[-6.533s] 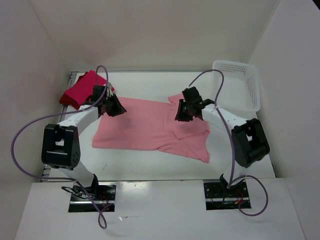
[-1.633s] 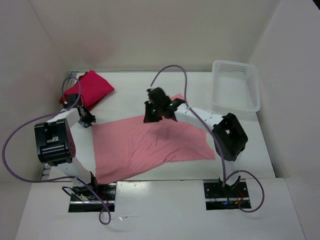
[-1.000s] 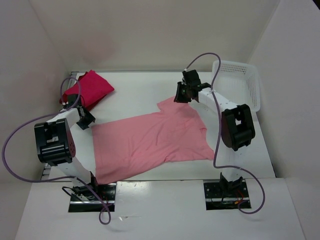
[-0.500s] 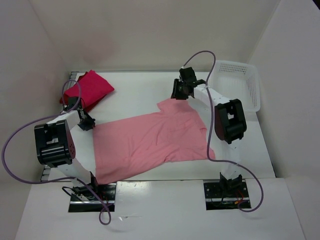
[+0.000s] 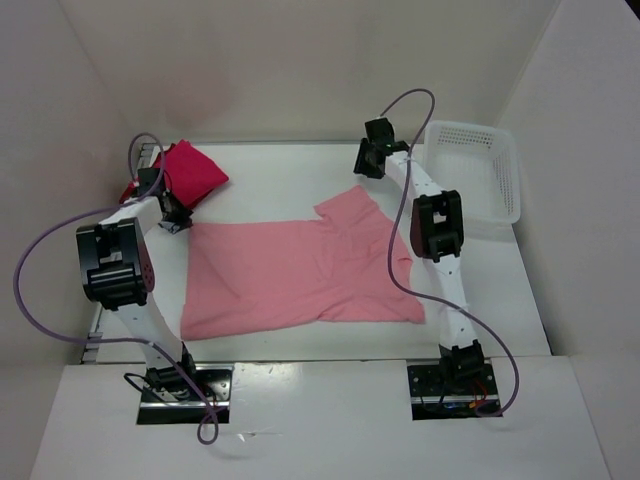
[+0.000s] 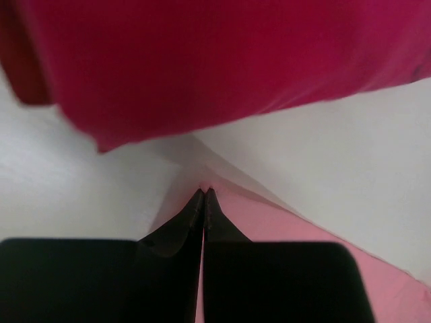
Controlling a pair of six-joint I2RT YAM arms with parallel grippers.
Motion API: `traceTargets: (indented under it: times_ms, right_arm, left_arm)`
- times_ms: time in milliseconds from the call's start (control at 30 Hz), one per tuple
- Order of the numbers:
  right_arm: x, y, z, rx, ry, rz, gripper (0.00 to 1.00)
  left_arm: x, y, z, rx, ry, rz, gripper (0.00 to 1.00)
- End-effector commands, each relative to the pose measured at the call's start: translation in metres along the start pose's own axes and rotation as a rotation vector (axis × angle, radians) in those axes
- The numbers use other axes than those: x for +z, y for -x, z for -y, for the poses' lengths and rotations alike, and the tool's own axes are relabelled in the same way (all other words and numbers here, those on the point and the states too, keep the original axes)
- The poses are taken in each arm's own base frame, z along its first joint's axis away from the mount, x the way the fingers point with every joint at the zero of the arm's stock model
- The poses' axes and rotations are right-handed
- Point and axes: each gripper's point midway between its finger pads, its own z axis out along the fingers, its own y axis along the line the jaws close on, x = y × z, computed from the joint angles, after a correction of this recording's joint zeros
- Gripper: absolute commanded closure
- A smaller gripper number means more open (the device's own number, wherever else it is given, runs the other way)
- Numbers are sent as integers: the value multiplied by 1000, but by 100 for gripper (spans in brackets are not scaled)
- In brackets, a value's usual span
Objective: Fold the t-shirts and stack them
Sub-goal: Grap the side of the flattened tshirt furthest away from the robot with both arms
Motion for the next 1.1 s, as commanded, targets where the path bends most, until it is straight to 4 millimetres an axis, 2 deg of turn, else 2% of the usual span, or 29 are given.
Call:
traceTargets:
  times_ms: [0,67,133,233,300,333,400,433,533,567,633,667,700,833,867,900,933,967,1067]
  right_arm:
    - [10,-4,19,-19,-117,-27,53]
    - [12,-6,22,-20,-129,-31,53]
    - [17,-8,23,-21,-133,-38,53]
    - [11,-11,19,-29,-108,-55,53]
    - [12,-21,16,-28,-74,-76,56]
    - [8,-17,14,-27,-70,-68,56]
    - [8,-22,19,-29,-91,-83,56]
    - [1,-20,19,-38,-90,-81,56]
    - [0,-35,23,-39,-84,-112,56]
    - [-4,-29,18,-37,-66,-96,56]
    - [-2,-38,22,-38,-76,-118,56]
    - [-6,-38,14,-56,-57,-116,56]
    - [-6,-47,11,-65,-59,-137,56]
    - [-12,-43,3,-72,-43,-119,56]
    - [-14,-38,-1,-80,-28,-109,59]
    - [-7,-49,-2,-89,-34,-136,59]
    - [-11,-39,-7,-87,-25,-117,61]
    - [-7,-47,-10,-95,-24,-130,61]
    - [-7,-48,-14,-92,-29,-127,68]
  left_arm:
    - [5,25,29,31,-68,43,100]
    - [4,33,41,40,-95,56,100]
    - [7,31,40,39,-90,49,100]
    - [12,26,34,38,-71,37,100]
    - [17,17,28,37,-63,24,100]
    - [18,14,26,37,-58,17,100]
    - [21,5,20,36,-49,2,100]
    - [18,8,22,36,-54,10,100]
    - [18,3,19,36,-51,6,100]
    - [19,-1,17,26,-46,-2,100]
    - [19,-2,18,27,-55,-8,100]
    - [18,-2,18,27,-56,-8,100]
    - [20,-3,17,27,-56,-8,100]
    - [17,-6,18,27,-63,-12,100]
    - [17,-6,18,27,-63,-13,100]
    - [18,-4,19,27,-68,-5,100]
    - [19,-7,17,27,-63,-12,100]
    - [19,-7,16,27,-63,-13,100]
    - [18,-8,18,27,-71,-17,100]
